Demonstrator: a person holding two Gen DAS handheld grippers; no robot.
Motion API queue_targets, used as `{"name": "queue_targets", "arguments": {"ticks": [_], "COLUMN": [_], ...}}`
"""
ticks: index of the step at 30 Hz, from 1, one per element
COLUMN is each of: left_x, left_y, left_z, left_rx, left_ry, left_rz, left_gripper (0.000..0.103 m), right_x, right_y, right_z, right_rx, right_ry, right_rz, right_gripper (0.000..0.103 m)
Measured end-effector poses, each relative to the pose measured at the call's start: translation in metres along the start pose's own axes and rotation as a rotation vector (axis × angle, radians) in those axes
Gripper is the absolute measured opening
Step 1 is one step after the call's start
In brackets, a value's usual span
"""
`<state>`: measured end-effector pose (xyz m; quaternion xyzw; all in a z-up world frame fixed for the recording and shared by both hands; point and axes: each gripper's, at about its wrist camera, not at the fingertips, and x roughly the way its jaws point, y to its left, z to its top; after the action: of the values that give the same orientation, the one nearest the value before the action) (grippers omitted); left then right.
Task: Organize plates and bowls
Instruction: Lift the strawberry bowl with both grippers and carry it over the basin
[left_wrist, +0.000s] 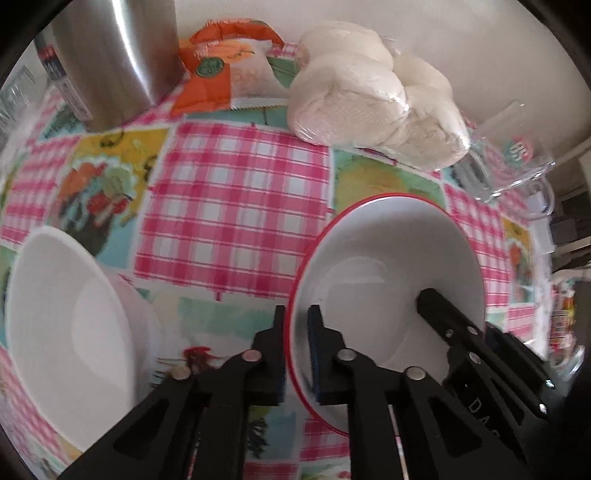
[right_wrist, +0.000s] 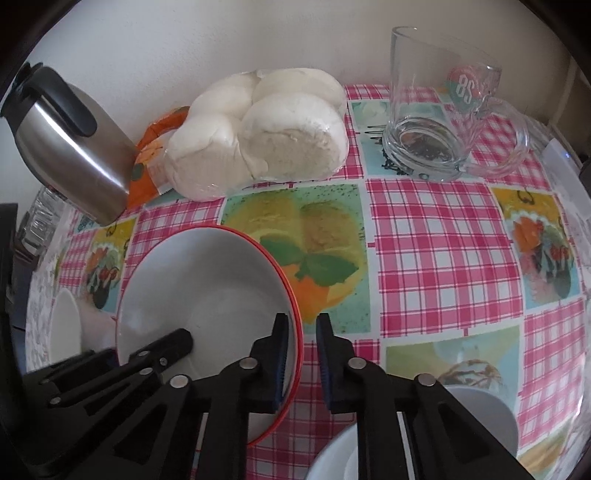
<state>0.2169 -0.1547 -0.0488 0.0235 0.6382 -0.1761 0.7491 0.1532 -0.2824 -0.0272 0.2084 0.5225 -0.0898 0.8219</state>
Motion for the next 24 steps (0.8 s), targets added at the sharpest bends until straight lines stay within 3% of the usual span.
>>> {"name": "queue_targets", "arguments": {"ticks": [6,12,18,24], "left_x": [-0.02,-0.071,-0.115,-0.13], "left_y": [-0.008,-0.02,-0.018,-0.011], "left_z": [-0.008,-0.027,-0.064,-0.103], "left_rx": [0.023,0.069,0.103,0.103], "left_ry": [-0.075,-0.186,-0.26,-0.295], "left_rz": [0.002,0.017,0.017,-0.008], "left_gripper": [0.009,0.009,0.009,0.009], "right_x": [-0.013,-0.064,-0.107,-0.137], "right_y": [-0.001,0.003,0.007,0.015], "right_z": [-0.005,-0.015,-0.049,-0.09], "right_rx": [0.019,0.013,0.006,0.019], "right_ry": [-0.032,-0.14,-0.216,-0.267], "right_rz": [0.027,0.043,0.067,0.078], "right_gripper": [0.009,0.009,0.01,0.01]}}
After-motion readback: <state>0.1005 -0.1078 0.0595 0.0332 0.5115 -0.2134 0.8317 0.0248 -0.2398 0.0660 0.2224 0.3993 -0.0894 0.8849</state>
